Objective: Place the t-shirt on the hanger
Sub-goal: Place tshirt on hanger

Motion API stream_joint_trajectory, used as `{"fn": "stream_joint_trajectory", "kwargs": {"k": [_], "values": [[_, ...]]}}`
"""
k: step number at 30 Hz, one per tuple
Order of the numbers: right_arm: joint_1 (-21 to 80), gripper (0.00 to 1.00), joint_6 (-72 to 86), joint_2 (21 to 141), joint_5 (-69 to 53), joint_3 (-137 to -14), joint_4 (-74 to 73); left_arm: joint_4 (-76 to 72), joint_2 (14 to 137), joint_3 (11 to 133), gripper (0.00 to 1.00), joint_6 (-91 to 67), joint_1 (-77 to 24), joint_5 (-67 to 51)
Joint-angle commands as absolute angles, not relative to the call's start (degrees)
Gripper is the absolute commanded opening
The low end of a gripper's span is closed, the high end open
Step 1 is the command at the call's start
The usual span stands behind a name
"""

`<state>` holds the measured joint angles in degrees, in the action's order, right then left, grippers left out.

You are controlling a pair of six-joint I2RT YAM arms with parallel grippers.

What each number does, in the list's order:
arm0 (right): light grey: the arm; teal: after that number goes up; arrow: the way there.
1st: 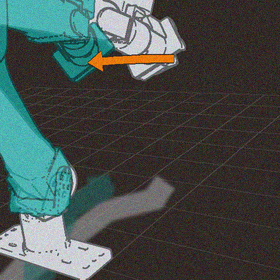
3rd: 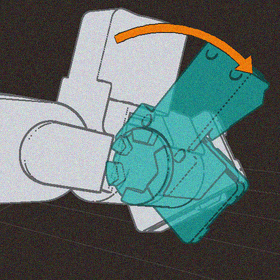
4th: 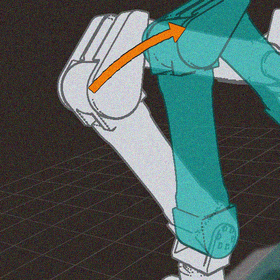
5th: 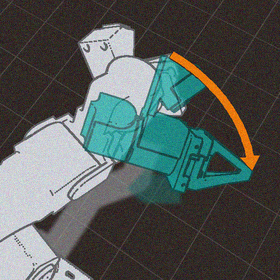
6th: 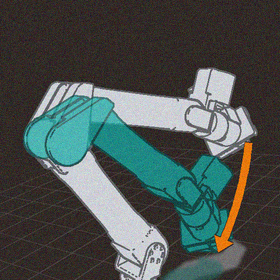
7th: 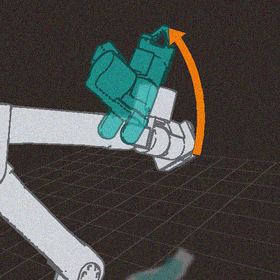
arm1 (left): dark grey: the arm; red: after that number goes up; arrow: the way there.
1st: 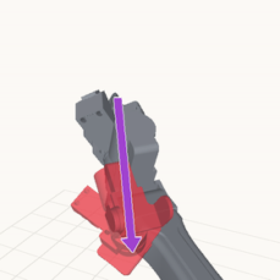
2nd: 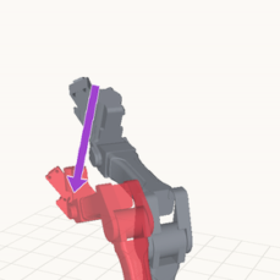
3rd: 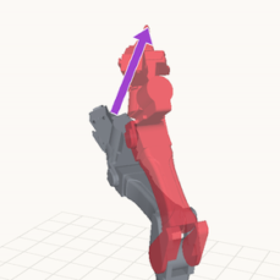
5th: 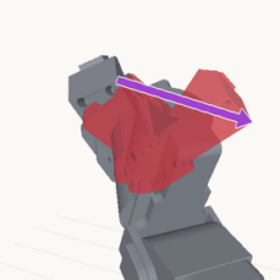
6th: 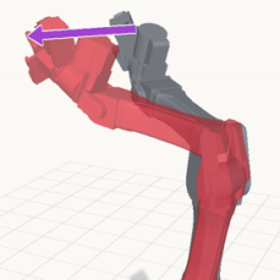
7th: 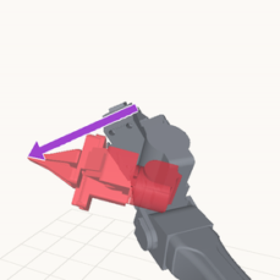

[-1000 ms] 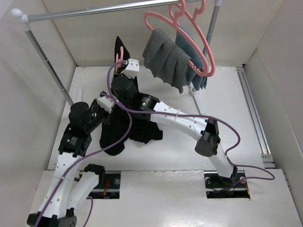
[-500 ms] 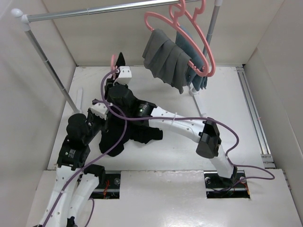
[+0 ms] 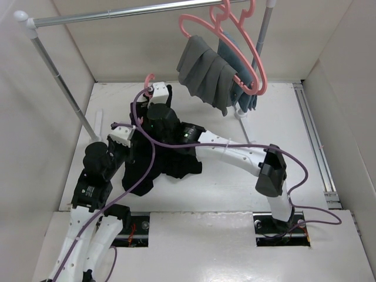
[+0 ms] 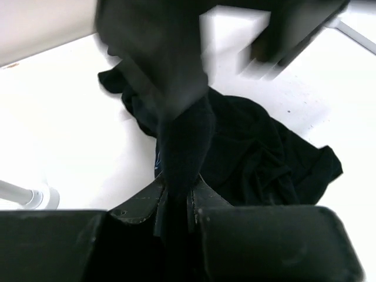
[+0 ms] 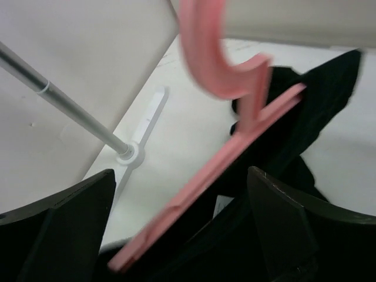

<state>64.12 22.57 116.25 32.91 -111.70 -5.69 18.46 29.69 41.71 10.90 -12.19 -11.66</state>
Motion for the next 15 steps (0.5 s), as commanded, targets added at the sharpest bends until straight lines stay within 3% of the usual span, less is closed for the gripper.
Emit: {"fn": "stream_joint_trajectory", "kwargs": {"k": [1, 10, 15], "values": [[62.58, 0.98, 18.64, 108.81, 31.73, -111.36, -3.69, 12.30, 28.83, 41.49, 0.00, 8.35, -12.13, -9.23], [61.44, 0.99, 14.77, 107.67, 26.28, -111.36, -3.69, 11.26, 28.30, 40.87, 0.00, 7.29, -12.13, -7.39], [61.44, 0.99, 11.79, 104.51, 27.42, -108.90, -3.69, 11.77, 27.08, 47.09, 0.00, 7.29, -12.13, -0.90]]}}
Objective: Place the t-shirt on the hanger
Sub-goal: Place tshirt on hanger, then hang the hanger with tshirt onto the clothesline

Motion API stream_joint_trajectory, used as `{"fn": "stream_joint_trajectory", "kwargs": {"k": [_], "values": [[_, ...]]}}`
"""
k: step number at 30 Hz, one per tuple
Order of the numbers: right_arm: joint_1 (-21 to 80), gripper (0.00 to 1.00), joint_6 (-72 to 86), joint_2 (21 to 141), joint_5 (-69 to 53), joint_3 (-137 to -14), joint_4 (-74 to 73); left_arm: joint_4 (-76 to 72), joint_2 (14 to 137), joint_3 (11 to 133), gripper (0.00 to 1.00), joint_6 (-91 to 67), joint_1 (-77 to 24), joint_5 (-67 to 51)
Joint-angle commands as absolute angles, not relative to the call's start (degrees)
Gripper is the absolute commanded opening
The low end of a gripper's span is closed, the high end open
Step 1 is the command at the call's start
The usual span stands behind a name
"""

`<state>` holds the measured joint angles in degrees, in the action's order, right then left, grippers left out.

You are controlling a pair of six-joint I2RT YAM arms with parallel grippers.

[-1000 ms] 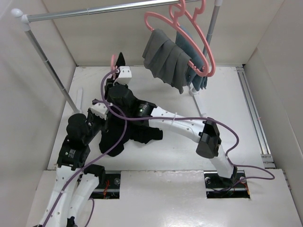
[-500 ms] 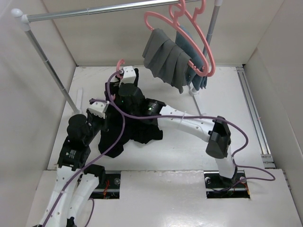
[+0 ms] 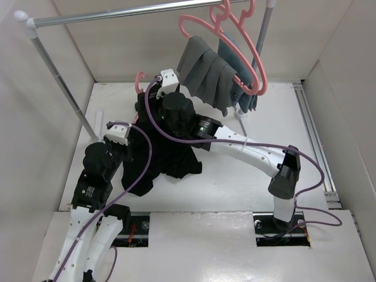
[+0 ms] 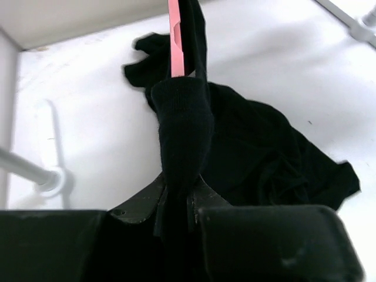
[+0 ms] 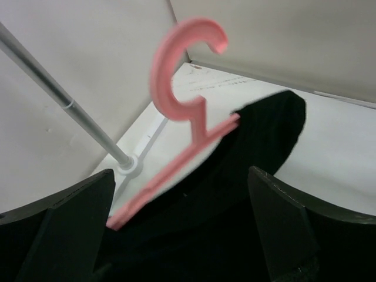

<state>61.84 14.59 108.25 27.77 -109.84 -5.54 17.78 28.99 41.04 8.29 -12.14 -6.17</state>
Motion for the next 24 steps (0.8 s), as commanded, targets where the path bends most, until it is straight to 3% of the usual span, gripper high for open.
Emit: {"fn": "stream_joint_trajectory", "kwargs": {"k": [1, 15, 24], "values": [[61.44, 0.99, 11.78, 103.81, 27.42, -108.37, -3.69, 11.78, 26.55, 48.15, 0.00, 7.82, -12.13, 0.25], [61.44, 0.99, 4.58, 91.32, 34.37, -97.12, -3.69, 12.49, 21.09, 63.88, 0.00, 16.52, -12.13, 11.16], [61.44, 0.99, 2.02, 88.51, 34.37, -95.27, -3.69, 5.28, 27.77, 68.29, 0.00, 21.45, -12.13, 14.76]]}}
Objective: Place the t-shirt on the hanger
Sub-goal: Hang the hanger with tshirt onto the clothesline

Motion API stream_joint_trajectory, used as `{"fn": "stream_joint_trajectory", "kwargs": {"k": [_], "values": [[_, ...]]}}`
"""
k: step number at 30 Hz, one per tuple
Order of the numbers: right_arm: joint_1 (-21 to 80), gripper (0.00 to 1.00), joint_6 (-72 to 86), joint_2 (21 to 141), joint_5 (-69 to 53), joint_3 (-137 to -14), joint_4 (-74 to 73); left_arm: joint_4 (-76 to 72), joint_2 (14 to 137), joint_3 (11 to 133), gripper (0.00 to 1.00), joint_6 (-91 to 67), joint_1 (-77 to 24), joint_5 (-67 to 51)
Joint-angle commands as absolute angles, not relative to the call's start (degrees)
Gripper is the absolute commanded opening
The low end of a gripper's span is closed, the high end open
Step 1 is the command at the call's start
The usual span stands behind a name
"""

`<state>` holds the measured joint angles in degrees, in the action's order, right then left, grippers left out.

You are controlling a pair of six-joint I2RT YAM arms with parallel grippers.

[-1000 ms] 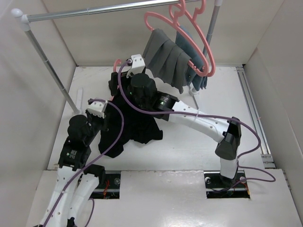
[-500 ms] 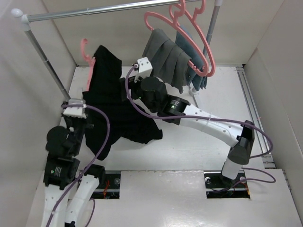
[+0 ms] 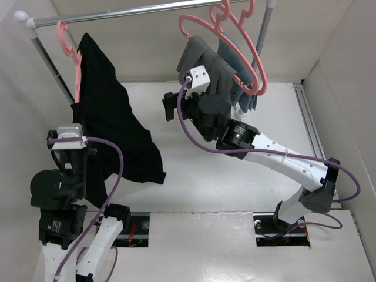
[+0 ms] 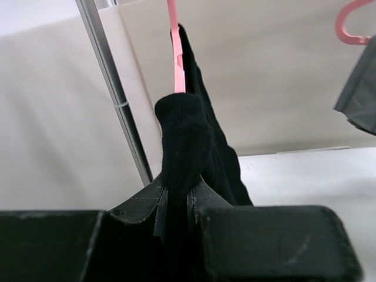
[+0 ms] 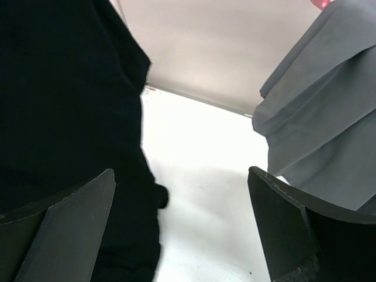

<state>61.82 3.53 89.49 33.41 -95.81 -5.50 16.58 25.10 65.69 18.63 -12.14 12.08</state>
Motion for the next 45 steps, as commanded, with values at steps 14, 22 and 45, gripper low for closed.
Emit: {"fn": "stream_joint_trajectory", "kwargs": {"k": [14, 22, 45], "values": [[61.44, 0.99, 0.36, 86.14, 34.27, -93.61, -3.69, -8.35, 36.47, 69.35, 0.00, 23.47, -12.13, 15.82], [61.44, 0.99, -0.18, 85.61, 34.89, -92.99, -3.69, -5.73, 39.37, 68.82, 0.00, 21.81, -12.13, 20.48], [61.44, 0.99, -0.62, 75.77, 27.25, -76.23, -9.40, 23.80, 3.20, 44.14, 1.00, 36.53, -11.07, -1.14]]}}
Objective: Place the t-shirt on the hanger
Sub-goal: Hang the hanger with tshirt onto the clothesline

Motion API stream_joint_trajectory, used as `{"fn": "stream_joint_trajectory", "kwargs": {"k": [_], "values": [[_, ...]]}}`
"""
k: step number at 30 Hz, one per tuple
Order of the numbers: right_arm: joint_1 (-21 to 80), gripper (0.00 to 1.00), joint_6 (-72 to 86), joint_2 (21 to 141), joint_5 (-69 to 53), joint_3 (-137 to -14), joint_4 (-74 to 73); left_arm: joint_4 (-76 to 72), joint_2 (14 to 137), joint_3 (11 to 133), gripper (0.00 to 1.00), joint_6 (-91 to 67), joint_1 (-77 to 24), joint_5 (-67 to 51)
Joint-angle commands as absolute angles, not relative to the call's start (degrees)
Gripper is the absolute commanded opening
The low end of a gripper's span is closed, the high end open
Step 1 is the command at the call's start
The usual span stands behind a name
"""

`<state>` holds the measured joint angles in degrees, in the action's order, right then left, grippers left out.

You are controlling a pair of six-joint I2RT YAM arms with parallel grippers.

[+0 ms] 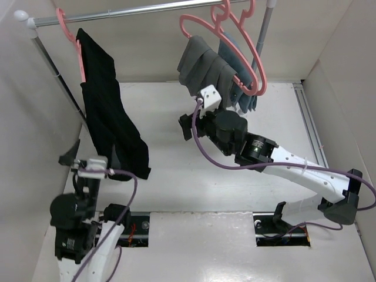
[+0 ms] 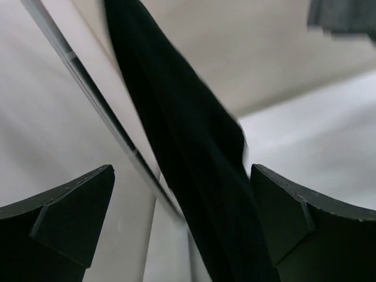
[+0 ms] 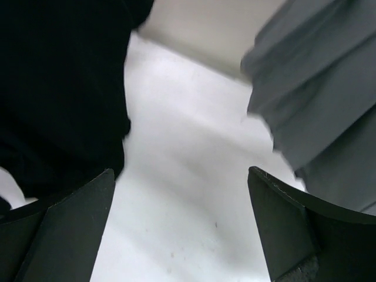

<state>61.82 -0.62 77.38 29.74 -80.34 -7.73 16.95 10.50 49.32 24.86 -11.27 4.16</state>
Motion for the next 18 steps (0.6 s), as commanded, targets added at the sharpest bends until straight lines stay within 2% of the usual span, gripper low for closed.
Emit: {"fn": "stream_joint_trajectory", "kwargs": {"k": [1, 4, 5, 10, 18], "values": [[61.44, 0.99, 1.04, 75.76, 27.25, -74.64, -10.01, 25.56, -0.14, 42.38, 1.00, 38.04, -11.07, -1.14], [61.44, 0.99, 4.81, 75.23, 26.72, -68.06, -10.55, 33.99, -13.59, 36.84, 1.00, 42.87, -11.07, -4.03], [61.44, 0.99, 5.62, 75.23, 26.20, -66.20, -10.55, 40.45, -12.84, 36.83, 1.00, 43.85, -11.07, -6.22], [60.73, 0.99, 9.48, 74.18, 27.76, -53.99, -5.38, 35.43, -10.37, 33.23, 1.00, 38.58, -11.07, 0.70], [59.07, 0.99, 27.46, 66.82, 40.50, -35.19, -4.66, 34.36, -10.37, 32.17, 1.00, 36.47, -11.07, -7.19]]}}
